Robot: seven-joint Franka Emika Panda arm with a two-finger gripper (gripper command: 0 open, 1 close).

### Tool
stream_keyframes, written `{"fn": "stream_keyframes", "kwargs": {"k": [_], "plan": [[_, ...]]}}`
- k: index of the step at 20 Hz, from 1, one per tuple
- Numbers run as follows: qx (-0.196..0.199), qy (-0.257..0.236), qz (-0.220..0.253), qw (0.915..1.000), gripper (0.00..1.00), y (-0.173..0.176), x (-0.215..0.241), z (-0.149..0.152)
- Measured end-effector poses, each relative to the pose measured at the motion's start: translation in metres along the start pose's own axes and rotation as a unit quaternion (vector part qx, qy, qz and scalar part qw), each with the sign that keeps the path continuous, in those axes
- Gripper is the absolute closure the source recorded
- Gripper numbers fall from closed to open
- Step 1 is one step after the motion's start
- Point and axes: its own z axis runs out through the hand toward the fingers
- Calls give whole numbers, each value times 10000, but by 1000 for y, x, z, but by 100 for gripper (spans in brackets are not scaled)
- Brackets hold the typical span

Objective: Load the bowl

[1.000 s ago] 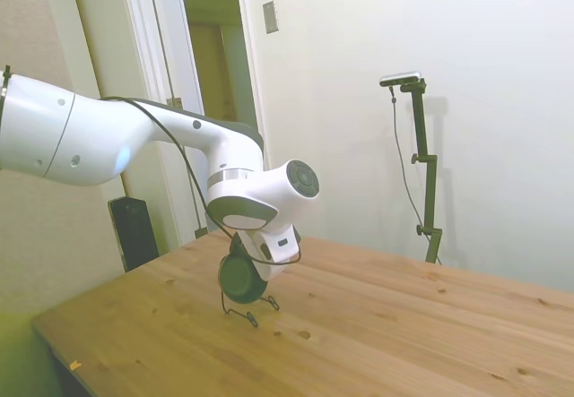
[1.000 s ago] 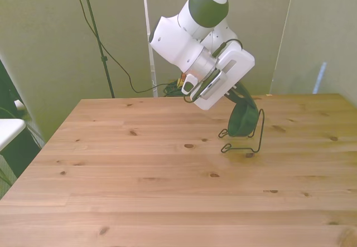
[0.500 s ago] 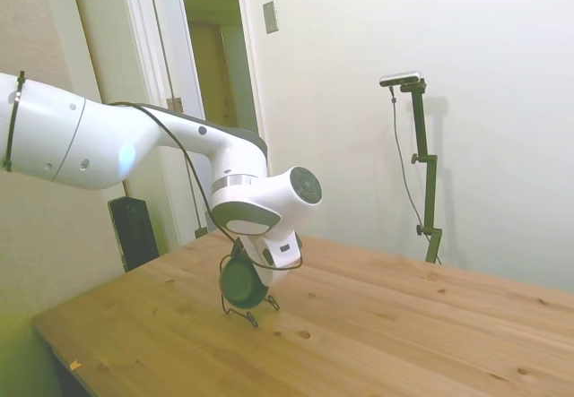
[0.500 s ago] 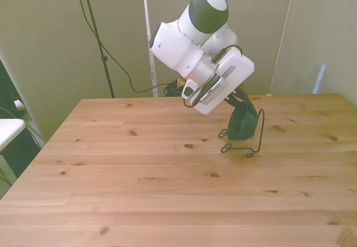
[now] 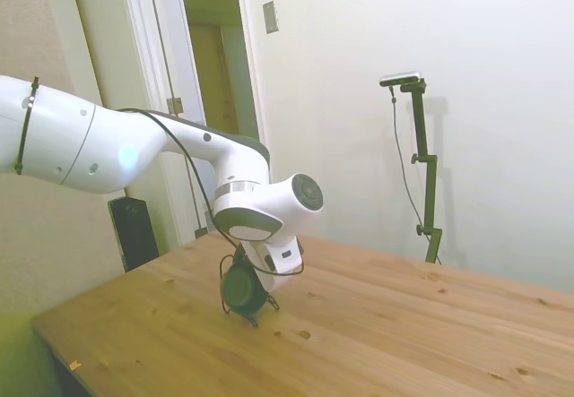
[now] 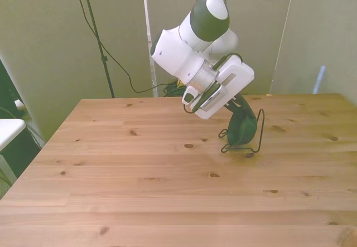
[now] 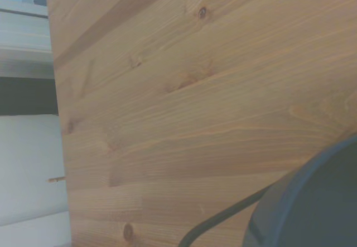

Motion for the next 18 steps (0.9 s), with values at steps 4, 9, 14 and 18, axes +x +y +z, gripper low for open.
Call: {"fn": "stream_keyframes", "kwargs": {"k": [4, 9, 14, 18], "plan": [[-24, 27, -39, 10000, 100, -2, -2, 0], [-52, 104, -68, 9999, 100, -3, -3, -1], [-79, 123, -51, 9999, 100, -2, -1, 2], [-93, 154, -45, 9998, 100, -4, -1, 6]]}}
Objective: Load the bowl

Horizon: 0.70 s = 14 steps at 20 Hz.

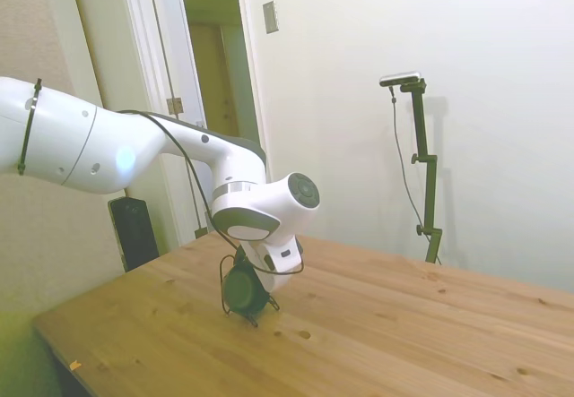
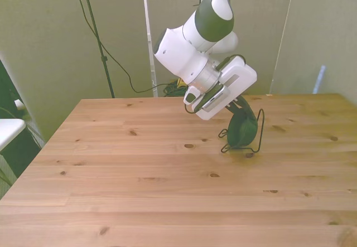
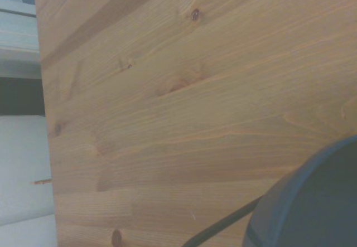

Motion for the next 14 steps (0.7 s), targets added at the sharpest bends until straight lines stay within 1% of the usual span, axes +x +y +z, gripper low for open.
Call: {"fn": "stream_keyframes", "kwargs": {"k": [4, 5, 14], "plan": [[-29, 18, 47, 10000, 100, 0, 0, 0], [-61, 32, 63, 10000, 0, 0, 0, 0], [-206, 75, 97, 9997, 0, -2, -2, 1]]}}
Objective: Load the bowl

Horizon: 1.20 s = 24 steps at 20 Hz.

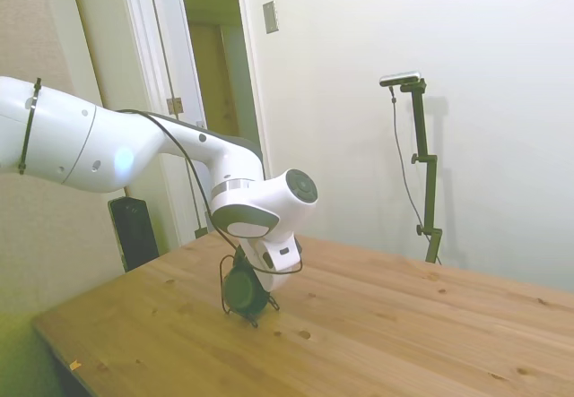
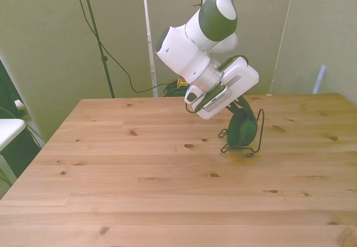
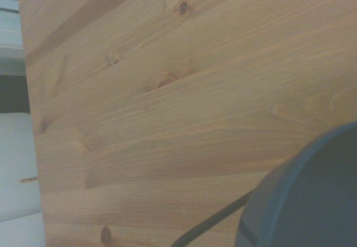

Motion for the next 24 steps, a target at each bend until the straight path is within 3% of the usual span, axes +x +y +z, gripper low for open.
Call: {"fn": "stream_keyframes", "kwargs": {"k": [15, 24], "plan": [[-257, 389, -39, 9989, 0, -9, -13, -10], [-634, 1383, -169, 9882, 0, -37, -69, -34]]}}
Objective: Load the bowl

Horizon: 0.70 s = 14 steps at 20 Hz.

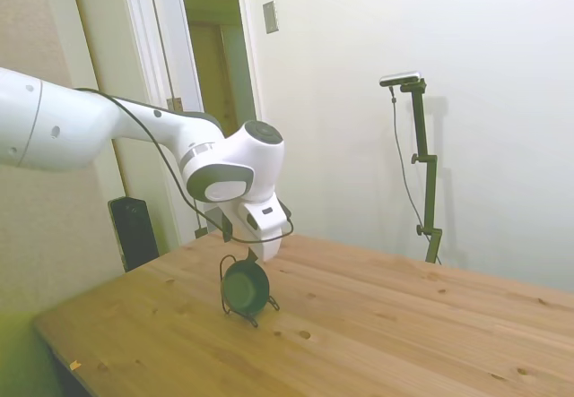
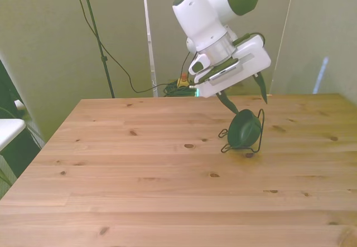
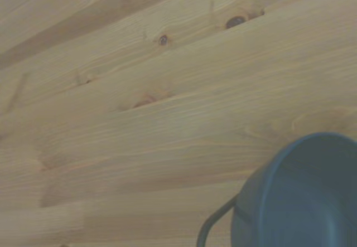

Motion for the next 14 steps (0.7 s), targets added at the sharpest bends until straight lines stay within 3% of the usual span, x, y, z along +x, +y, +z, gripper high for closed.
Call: {"fn": "stream_keyframes", "kwargs": {"k": [5, 10, 12, 14], "plan": [[-473, 1241, -123, 9911, 0, -9, -40, -38], [-904, 2496, -329, 9636, 0, -6, -101, -71], [-1062, 2778, -475, 9536, 0, 3, -124, -80], [-1443, 2641, -679, 9512, 0, 19, -146, -77]]}}
